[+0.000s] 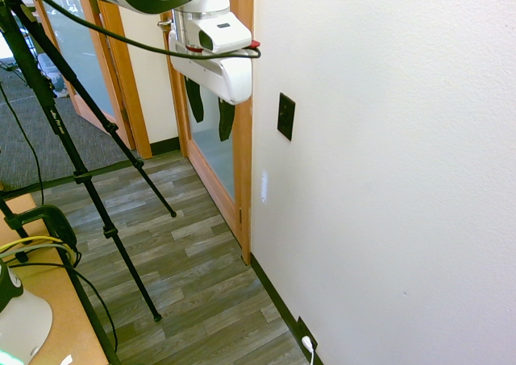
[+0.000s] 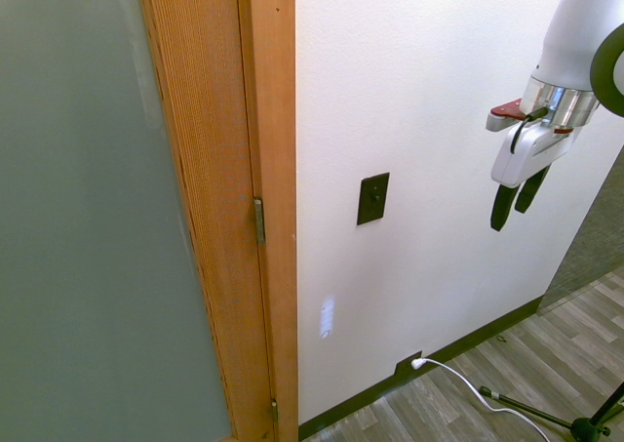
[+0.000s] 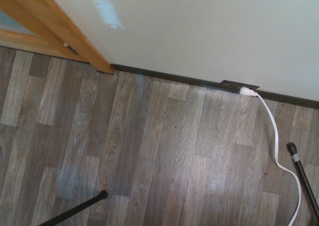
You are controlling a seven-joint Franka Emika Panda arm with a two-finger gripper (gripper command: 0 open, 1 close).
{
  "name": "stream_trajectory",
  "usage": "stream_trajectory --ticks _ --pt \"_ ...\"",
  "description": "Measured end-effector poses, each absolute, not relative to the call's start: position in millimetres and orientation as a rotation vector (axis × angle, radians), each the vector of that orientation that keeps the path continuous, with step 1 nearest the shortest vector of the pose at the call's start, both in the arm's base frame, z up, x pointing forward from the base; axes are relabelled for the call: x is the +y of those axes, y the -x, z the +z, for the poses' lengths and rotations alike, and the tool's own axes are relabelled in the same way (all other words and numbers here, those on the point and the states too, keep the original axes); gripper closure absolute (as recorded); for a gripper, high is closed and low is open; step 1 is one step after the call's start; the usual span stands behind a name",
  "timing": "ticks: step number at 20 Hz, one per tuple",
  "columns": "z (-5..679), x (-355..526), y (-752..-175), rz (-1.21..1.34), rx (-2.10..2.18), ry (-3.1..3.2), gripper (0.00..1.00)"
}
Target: Turn off the light
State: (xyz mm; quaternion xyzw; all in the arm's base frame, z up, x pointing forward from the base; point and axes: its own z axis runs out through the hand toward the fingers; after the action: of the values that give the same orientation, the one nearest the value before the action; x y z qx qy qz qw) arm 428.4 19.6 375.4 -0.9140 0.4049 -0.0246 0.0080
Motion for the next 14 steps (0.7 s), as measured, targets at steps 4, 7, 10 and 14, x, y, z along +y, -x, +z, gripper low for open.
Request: stream_trajectory --ticks 4,7,10,14 --pt "376.5 25.6 -442.3 -0.147 1.245 2.842 0.0" --pt "370.4 50.0 -483.6 -0.266 1.196 2.811 0.0" --pt "348.4 68.2 -524.0 -0.331 1.184 2.77 0.0" --pt "321.0 73.3 -551.3 -0.41 1.254 2.702 0.0"
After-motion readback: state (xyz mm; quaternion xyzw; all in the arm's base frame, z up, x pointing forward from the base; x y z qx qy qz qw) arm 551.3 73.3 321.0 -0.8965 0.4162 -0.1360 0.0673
